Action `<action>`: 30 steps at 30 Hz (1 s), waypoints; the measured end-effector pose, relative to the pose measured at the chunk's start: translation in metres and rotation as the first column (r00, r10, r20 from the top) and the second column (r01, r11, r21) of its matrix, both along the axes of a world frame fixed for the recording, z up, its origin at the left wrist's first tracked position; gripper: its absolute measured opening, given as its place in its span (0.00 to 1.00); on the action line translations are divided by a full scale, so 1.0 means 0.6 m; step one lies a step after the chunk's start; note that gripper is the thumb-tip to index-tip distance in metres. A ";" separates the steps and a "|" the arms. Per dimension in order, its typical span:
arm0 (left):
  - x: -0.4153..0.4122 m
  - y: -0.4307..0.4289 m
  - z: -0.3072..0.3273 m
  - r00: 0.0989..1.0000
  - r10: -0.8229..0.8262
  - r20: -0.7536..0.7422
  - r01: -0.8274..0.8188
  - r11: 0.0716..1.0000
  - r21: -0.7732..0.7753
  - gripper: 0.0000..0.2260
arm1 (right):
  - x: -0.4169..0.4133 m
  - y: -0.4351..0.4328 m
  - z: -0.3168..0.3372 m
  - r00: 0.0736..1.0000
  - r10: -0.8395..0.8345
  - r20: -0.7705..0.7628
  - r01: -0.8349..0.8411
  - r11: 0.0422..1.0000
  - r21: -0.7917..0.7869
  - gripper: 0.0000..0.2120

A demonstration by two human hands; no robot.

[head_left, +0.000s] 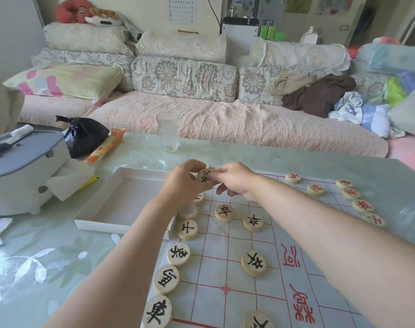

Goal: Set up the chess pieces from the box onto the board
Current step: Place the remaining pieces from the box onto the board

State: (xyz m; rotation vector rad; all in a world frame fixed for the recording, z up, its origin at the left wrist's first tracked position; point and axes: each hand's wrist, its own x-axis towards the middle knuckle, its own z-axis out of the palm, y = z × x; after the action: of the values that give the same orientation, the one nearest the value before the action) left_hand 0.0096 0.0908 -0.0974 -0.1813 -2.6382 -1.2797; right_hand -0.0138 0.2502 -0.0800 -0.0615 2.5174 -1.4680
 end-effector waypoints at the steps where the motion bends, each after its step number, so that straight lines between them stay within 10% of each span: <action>1: -0.002 -0.005 -0.004 1.000 -0.002 -0.005 0.001 0.994 -0.114 0.22 | -0.007 -0.005 -0.006 1.000 -0.027 0.012 0.027 1.000 0.011 0.05; 6: -0.002 -0.018 -0.030 0.998 0.058 0.033 -0.028 0.811 -0.584 0.23 | -0.043 -0.025 -0.044 0.981 -0.196 0.003 0.195 0.975 0.105 0.11; 17: -0.011 -0.027 -0.048 0.996 0.083 -0.012 -0.076 0.828 -0.555 0.24 | -0.067 -0.062 -0.081 0.932 -0.361 -0.037 0.358 0.899 0.252 0.16; 30: -0.004 -0.022 -0.047 0.999 -0.035 -0.008 0.020 0.734 -0.679 0.20 | -0.009 -0.009 -0.035 0.964 0.123 -0.237 0.024 0.844 0.536 0.09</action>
State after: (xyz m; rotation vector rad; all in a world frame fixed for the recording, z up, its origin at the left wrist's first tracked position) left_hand 0.0075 0.0775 -0.1256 -0.3354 -2.9630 -0.2355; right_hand -0.0190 0.2447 -0.1009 -0.2391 3.0215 -0.7205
